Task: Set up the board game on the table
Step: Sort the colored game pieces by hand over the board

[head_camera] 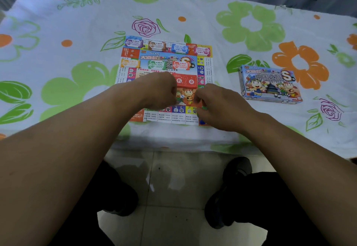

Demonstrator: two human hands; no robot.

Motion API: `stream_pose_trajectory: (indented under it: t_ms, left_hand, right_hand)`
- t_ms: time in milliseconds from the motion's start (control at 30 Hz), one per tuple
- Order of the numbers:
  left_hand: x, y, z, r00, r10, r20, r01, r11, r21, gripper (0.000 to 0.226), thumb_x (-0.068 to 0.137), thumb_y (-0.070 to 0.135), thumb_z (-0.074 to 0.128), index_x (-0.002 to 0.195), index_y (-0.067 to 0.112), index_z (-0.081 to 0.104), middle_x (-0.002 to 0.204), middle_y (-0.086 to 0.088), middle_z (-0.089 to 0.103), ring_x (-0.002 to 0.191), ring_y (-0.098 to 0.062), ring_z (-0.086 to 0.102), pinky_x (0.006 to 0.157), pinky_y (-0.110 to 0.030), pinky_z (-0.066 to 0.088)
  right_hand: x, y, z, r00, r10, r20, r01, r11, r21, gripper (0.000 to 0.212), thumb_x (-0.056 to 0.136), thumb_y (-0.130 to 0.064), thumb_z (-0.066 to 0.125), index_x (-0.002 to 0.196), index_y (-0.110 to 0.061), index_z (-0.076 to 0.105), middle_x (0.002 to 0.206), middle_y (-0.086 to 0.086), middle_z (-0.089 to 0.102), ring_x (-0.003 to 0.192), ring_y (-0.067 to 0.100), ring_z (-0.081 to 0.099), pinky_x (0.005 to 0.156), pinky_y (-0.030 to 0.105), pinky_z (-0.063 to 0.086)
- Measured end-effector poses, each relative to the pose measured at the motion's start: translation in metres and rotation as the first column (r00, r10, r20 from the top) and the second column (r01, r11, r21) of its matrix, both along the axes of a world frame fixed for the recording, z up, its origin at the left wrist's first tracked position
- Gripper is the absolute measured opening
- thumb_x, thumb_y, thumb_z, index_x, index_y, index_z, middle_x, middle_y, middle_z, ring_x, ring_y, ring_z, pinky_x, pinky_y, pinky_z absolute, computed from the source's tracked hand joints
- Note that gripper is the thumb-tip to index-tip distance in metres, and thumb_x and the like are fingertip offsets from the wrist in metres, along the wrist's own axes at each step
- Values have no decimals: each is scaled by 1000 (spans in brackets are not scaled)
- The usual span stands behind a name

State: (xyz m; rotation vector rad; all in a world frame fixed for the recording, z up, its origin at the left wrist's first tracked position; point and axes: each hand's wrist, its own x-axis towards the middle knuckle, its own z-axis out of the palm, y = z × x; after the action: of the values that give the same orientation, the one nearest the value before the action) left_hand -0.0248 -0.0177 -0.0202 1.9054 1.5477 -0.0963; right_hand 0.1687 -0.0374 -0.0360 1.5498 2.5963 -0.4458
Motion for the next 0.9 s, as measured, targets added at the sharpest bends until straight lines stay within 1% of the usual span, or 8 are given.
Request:
stream_pose_trajectory:
  t_ms: [133,233,333,467,567,633,767,900]
  left_hand:
    - [-6,0,1,1000,29,-6,-29,1000,-7,12,95,21,65,103,13,67,100,-4,68,91,-22,64,71,-31,49]
    - [-10,0,2,999,36,-3,-36,999,-1,11,95,21,66,102,13,68,98,-5,68,89,-21,63,69,-31,49]
    - [-15,0,4,999,45,6,-45,999,12,12,94,23,66,102,13,69,99,-5,68,90,-23,64,75,-33,50]
    - [-20,2,6,998,54,21,-54,998,12,13,94,26,66,100,15,69,96,-3,69,86,-20,64,72,-32,48]
    - [-22,4,8,998,58,14,-58,998,14,13,94,27,66,100,16,69,96,-2,69,86,-19,64,69,-30,47]
    - [-23,4,8,998,58,19,-59,998,12,13,94,26,66,101,16,70,97,-2,69,87,-20,64,69,-29,46]
    - [-24,5,10,998,60,14,-60,998,18,15,94,27,66,102,15,70,99,-3,69,90,-21,64,73,-32,49]
    - [-24,6,9,998,62,8,-62,998,1,17,94,29,66,104,16,69,100,-2,69,89,-19,64,74,-32,50]
  right_hand:
    - [-17,12,1,999,-13,-32,14,999,28,18,98,-33,57,107,-18,59,107,3,62,90,22,60,75,35,52]
    - [-25,20,-4,999,-26,-19,26,999,29,14,97,-33,59,104,-20,58,103,2,63,86,20,60,74,33,52]
    - [-32,28,-8,999,-39,-8,39,999,23,14,97,-33,60,102,-20,58,101,0,63,85,20,60,74,33,52]
    - [-38,37,-13,999,-50,10,49,999,19,14,94,-28,64,105,-19,61,102,1,64,88,21,61,74,33,52]
    - [-40,39,-19,998,-54,39,54,999,-6,16,93,-27,66,106,-19,59,106,2,65,92,22,62,79,38,57]
    - [-41,40,-21,997,-61,44,62,998,-19,17,93,-28,66,105,-18,59,107,3,64,93,22,62,81,40,57]
    - [-43,42,-25,997,-51,52,51,999,-6,15,94,-29,64,102,-17,60,104,2,65,90,21,62,75,36,56]
    - [-43,42,-28,997,-25,72,24,1000,18,11,96,-28,61,99,-17,59,102,3,65,87,21,62,73,35,55]
